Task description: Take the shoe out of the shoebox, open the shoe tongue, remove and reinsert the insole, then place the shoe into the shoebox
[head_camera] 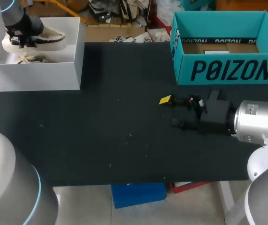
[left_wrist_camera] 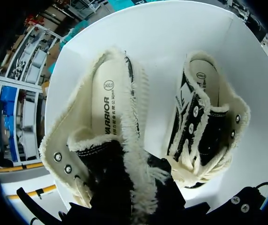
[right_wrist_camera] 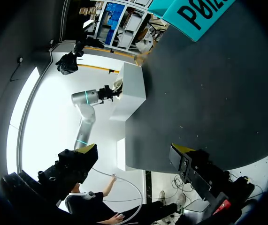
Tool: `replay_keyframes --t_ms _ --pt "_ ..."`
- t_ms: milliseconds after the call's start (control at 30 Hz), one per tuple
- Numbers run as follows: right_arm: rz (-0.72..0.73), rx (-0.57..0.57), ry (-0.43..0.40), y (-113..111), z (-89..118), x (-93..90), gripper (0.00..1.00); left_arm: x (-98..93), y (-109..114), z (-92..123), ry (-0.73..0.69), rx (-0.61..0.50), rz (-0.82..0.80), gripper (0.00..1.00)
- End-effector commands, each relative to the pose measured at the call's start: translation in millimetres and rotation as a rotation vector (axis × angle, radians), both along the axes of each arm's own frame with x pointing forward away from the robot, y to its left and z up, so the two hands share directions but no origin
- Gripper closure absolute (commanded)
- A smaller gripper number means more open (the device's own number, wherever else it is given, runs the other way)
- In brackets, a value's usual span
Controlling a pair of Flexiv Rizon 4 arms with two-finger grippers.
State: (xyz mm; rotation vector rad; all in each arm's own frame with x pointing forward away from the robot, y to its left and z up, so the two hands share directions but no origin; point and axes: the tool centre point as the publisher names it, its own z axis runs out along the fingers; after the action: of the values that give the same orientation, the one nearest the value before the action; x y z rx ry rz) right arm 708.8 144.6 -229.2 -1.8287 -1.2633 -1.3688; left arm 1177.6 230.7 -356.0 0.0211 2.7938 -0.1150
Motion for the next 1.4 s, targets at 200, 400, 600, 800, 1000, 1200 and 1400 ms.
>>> replay_keyframes --t_ms 200,400,600,800,1000,1200,1400 --pt "-0.001 -0.003 0.002 0.7 0.8 -0.1 0.00 23.2 1.8 -31.4 0.035 -0.006 -0.005 1.00" --pt "-0.001 -0.003 0.002 0.7 0.8 -0.1 0.00 26.4 -1.4 -43.8 0.047 -0.021 -0.017 1.00" --pt "-0.001 -0.003 0.002 0.7 0.8 -0.1 0.00 29.1 -5.1 -40.8 0.054 -0.041 -0.023 0.00" --pt "-0.001 -0.003 0.002 0.7 0.8 -0.1 0.00 32.3 -10.9 -11.2 0.078 -0.076 -0.036 0.00" --pt "-0.001 -0.003 0.002 0.7 0.8 -0.1 0.00 33.5 -22.3 35.6 0.129 -0.107 -0.046 0.00" --pt "-0.001 -0.003 0.002 0.7 0.8 -0.1 0.00 22.3 -40.9 80.2 0.169 -0.115 -0.055 0.00" --pt "-0.001 -0.003 0.002 0.7 0.8 -0.1 0.00 -1.8 -87.9 131.3 0.190 -0.132 -0.127 0.00"
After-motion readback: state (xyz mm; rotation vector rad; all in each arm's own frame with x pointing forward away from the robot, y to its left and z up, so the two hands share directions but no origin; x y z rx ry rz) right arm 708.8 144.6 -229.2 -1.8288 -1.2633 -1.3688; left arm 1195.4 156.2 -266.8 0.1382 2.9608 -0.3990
